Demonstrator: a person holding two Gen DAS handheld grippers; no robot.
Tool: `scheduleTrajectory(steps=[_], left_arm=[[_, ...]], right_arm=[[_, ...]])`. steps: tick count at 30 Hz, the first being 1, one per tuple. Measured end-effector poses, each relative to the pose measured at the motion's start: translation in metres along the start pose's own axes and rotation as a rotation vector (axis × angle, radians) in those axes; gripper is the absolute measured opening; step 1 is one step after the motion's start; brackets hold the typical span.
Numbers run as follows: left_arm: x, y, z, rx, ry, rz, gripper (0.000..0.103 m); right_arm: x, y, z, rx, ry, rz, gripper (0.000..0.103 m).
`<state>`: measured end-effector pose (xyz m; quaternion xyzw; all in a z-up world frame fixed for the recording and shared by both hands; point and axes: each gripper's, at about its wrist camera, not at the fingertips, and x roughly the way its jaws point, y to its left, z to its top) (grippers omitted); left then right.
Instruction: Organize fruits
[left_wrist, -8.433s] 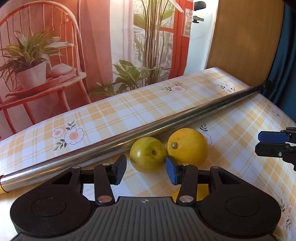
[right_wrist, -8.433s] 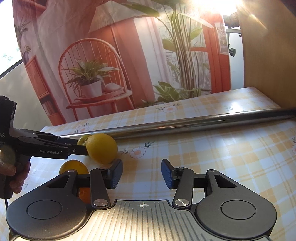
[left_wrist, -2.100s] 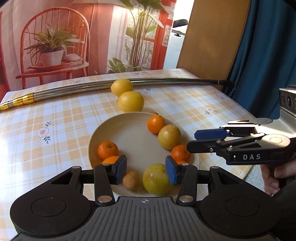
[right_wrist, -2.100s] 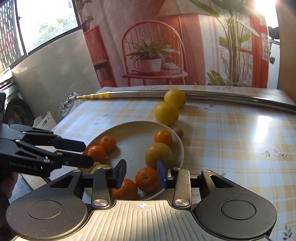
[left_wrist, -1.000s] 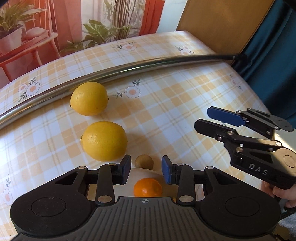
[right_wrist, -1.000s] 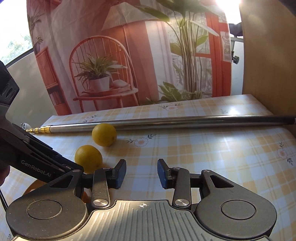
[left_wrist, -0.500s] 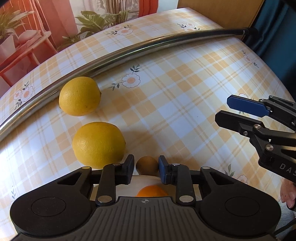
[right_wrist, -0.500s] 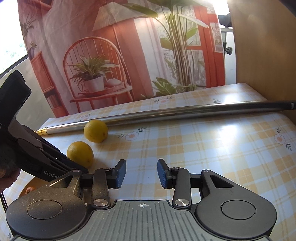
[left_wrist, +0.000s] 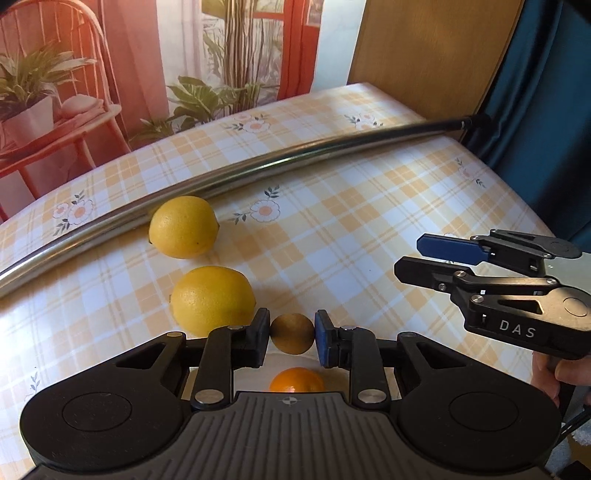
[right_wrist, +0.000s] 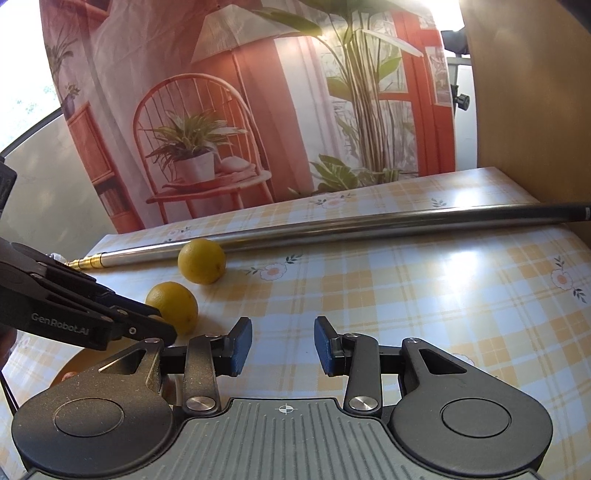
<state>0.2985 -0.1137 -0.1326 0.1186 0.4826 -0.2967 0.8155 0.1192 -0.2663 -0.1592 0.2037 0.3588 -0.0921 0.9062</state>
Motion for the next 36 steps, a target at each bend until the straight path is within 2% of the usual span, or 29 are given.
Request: scheduleTrajectory(steps=[6,14,19,25,29,33,36], left_arm=[[-0.032,0.032,-0.014,-0.097,-0.093,0.017,0.027],[-0.063,0.071,-0.041,-0.210,-0.182,0.050,0.027],[-0.071,0.086,-0.059,-0.246,-0.211,0.060,0.027],[-0.081,0.095,-0.076,-0.258,-0.251,0.059,0.027],[-0.080,0.101,-0.084,-0.276,-0.262,0.047,0.027],[-0.080,0.102,-0.091,-0.283,-0.268,0.037,0.027],[-0.079,0.103,-0.093,-0.286,-0.271,0.029,0.027]], right_arm=[[0.003,0.020,0.007,-0.049,0.016,0.040,0.035],[0.022,0.059,0.024,-0.142,0.014,0.139,0.048],[0.051,0.070,0.034,-0.046,0.015,0.226,0.058],[0.089,0.085,0.042,-0.049,0.105,0.202,0.067],[0.106,0.096,0.042,-0.096,0.174,0.177,0.071],[0.119,0.105,0.038,-0.147,0.235,0.138,0.069],[0.123,0.109,0.037,-0.156,0.257,0.132,0.062]])
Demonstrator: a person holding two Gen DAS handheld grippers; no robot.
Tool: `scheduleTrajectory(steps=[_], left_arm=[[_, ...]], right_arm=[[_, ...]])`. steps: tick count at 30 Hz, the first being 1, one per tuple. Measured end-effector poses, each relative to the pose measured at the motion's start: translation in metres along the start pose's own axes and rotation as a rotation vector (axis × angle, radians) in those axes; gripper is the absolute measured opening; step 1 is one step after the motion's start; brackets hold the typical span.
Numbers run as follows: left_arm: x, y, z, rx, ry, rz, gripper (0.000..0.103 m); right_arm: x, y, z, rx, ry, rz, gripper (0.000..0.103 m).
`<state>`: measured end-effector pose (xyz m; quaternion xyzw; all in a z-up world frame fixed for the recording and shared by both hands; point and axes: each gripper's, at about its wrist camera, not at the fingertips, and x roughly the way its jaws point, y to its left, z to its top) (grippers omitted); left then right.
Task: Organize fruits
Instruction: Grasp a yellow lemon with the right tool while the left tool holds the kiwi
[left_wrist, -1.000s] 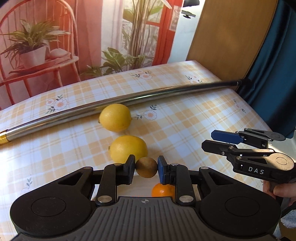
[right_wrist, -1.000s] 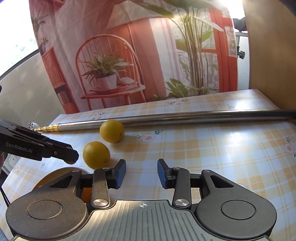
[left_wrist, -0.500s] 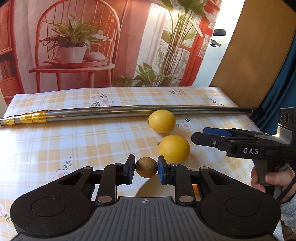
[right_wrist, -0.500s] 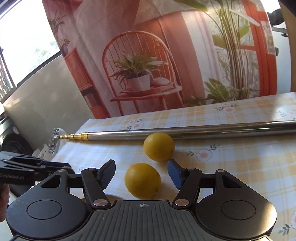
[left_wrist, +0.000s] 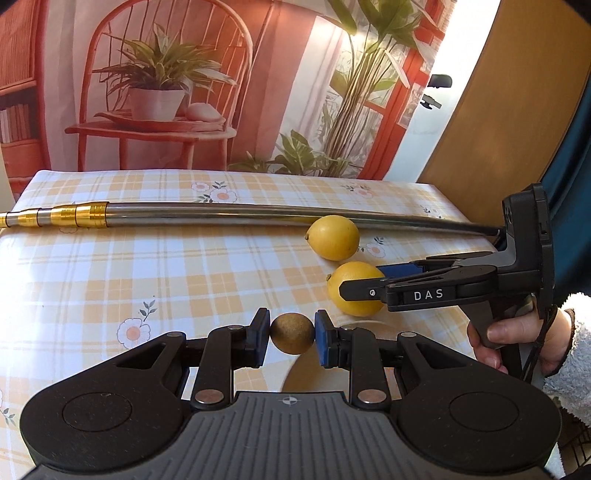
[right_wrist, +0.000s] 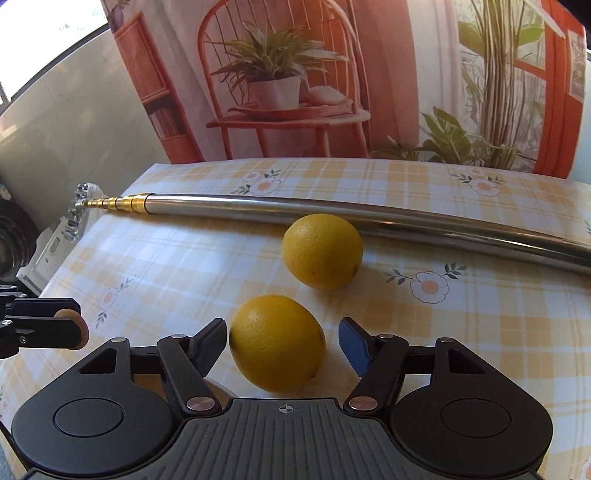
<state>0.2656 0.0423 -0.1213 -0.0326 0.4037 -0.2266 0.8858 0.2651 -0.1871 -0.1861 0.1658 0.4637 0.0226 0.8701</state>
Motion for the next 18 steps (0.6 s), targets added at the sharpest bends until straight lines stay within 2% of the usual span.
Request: scheduleTrajectory(steps=[5,11,13,18], left_arm=[[0.002,0.001,-0.003,-0.003,0.006,-0.008,0.027],[0.001,-0.002,-0.006,0.004,0.010,-0.027,0.027],[0.000,-0.002,-0.007,0.010,0.008,-0.034,0.027],[0.002,-0.005,-0.011,0.036,0.021,-0.054,0.027]], right_arm=[[0.008,0.006,0.001,-0.021,0.035,-0.002,0.055],[0.005,0.011,-0.001,-0.050,0.026,-0.027,0.054],[-0.003,0.013,-0.004,-0.045,0.009,-0.025,0.053],[-0.036,0.013,-0.013,-0.019,-0.065,0.041,0.053]])
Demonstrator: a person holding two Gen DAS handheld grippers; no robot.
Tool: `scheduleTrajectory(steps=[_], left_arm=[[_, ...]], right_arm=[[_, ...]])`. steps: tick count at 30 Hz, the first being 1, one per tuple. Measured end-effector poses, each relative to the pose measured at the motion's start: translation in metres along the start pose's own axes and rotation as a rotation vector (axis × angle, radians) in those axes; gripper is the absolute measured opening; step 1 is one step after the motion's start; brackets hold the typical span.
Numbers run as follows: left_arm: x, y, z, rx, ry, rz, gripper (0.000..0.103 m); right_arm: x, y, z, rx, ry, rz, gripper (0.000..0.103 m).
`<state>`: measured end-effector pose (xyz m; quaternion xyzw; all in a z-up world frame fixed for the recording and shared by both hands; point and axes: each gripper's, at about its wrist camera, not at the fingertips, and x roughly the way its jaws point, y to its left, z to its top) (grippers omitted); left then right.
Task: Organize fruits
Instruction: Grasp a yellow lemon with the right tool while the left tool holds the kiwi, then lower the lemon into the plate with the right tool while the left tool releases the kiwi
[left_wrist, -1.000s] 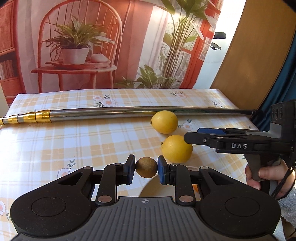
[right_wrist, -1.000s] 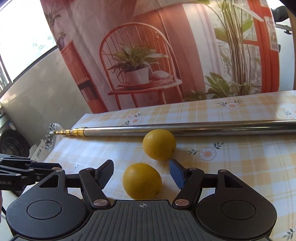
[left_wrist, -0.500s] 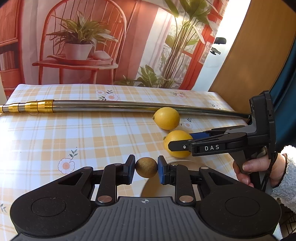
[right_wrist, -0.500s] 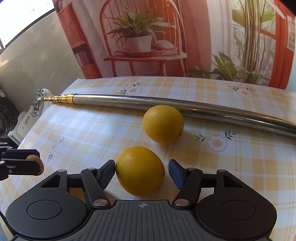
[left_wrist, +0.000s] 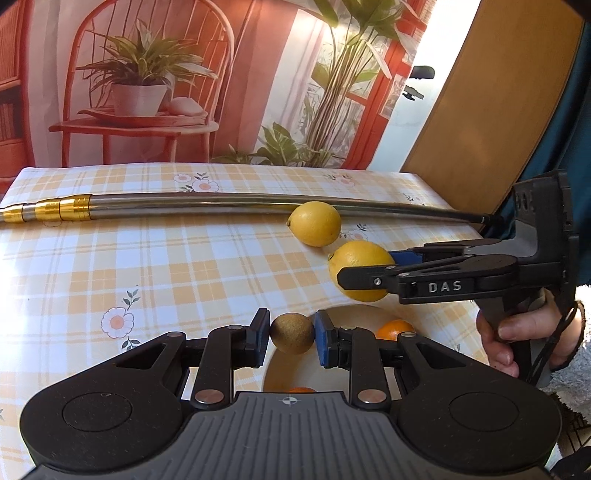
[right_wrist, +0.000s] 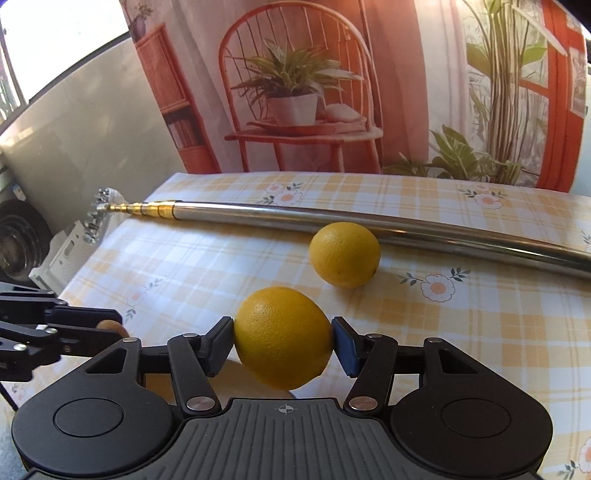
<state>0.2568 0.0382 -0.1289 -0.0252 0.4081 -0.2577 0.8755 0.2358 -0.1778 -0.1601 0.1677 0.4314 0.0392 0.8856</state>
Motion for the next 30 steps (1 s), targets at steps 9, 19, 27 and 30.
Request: scheduleTrajectory(steps=[9,19,27,30], left_arm=[[0.023,-0.021,-0.011,0.112,0.064,-0.009,0.027],[0.043,-0.029,-0.020,0.184,0.124,0.032,0.027],[0.045,-0.026,-0.026,0.177,0.120,0.052,0.028],[0.043,-0.024,-0.026,0.151,0.119,0.044,0.028]], right_arm=[[-0.029,-0.002,-0.023,0.034,-0.027,0.006,0.053],[-0.036,-0.004,-0.026,0.057,-0.049,0.017,0.053],[-0.035,0.007,-0.024,0.038,-0.044,0.036,0.053],[-0.036,0.013,-0.024,0.027,-0.037,0.051,0.053]])
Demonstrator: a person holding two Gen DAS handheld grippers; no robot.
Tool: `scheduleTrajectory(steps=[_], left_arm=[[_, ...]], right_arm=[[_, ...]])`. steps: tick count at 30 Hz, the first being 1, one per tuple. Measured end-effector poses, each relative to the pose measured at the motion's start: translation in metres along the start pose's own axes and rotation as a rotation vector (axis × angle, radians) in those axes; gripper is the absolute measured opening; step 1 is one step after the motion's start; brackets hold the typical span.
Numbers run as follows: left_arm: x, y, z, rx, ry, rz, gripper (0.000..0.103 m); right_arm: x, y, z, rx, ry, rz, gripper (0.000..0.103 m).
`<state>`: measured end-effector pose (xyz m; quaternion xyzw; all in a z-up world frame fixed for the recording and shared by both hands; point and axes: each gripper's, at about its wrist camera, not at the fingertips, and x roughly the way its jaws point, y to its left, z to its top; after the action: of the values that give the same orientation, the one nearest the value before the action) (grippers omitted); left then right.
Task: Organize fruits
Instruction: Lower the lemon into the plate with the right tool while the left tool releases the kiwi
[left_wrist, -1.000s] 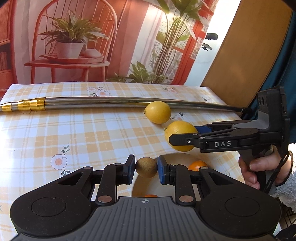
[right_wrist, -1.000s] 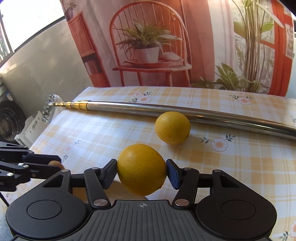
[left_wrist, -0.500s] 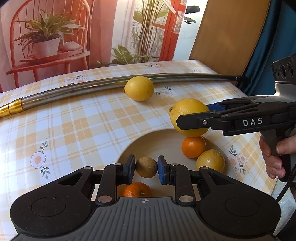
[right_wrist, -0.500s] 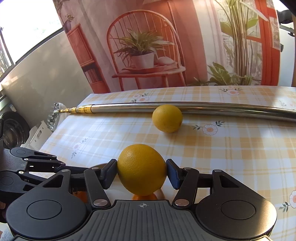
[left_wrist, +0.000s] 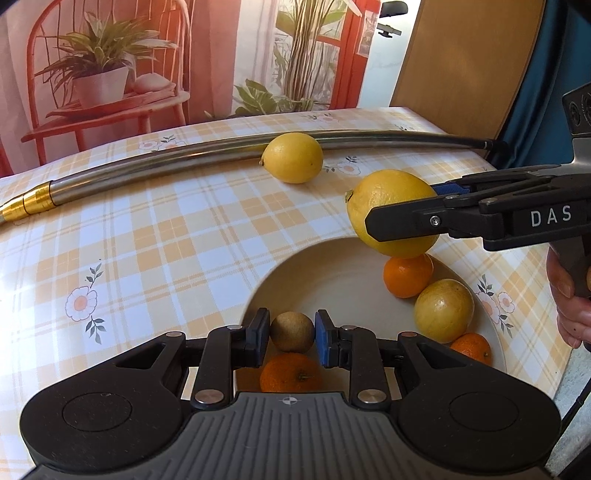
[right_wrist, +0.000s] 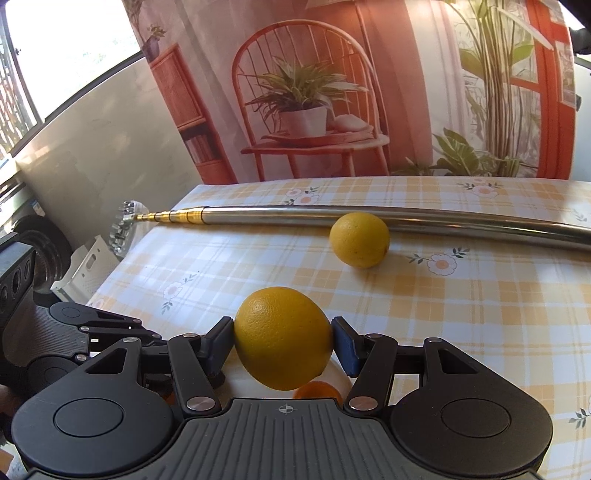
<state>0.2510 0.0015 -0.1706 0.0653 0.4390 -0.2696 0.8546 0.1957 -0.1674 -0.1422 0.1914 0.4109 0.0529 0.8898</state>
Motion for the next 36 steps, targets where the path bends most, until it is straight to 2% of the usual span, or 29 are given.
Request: scheduleTrajectory(steps=[6,12,18,21,25,36], left_arm=[[-0.010,0.006,-0.004,-0.058,-0.012,-0.015,0.034],[-0.034,0.017,-0.014,-0.138,-0.071,-0.033,0.035],[-0.053,0.025,-0.020,-0.193,-0.113,0.020,0.043],[-0.059,0.028,-0.022,-0.210,-0.120,0.048,0.052],[-0.066,0.028,-0.026,-0.217,-0.123,0.080,0.053],[-0.073,0.029,-0.034,-0.230,-0.111,0.111,0.059]], right_arm=[[-0.005,0.014,-0.008,-0.026,0.024,0.022,0.053],[-0.007,0.025,-0.020,-0.046,0.077,0.033,0.053],[-0.005,0.045,-0.035,-0.115,0.138,0.039,0.053],[-0.002,0.051,-0.041,-0.126,0.160,0.035,0.053],[0.001,0.059,-0.045,-0.155,0.171,0.021,0.053],[0.003,0.066,-0.047,-0.186,0.177,-0.017,0.053]])
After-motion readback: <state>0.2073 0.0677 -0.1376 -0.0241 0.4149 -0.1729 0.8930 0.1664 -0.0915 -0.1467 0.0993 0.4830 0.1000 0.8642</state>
